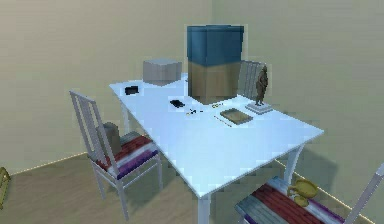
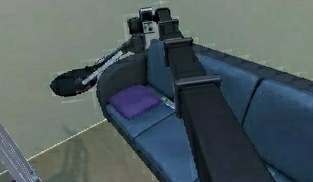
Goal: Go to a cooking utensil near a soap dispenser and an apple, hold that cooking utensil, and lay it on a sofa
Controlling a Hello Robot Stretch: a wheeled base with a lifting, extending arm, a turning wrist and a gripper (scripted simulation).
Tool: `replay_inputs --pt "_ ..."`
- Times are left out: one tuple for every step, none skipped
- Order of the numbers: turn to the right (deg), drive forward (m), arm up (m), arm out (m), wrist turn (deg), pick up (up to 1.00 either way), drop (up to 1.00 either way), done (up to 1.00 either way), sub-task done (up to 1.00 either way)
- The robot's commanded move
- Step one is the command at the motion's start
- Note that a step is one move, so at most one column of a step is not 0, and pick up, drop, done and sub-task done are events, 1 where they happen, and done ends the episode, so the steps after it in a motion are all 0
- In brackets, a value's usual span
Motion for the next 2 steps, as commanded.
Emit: replay_inputs --pt "0.0 0.00 0.00 0.00 45.0 0.00 0.00 0.00 0.00" --pt "0.0 0.00 0.00 0.00 45.0 0.00 0.00 0.00 0.00"
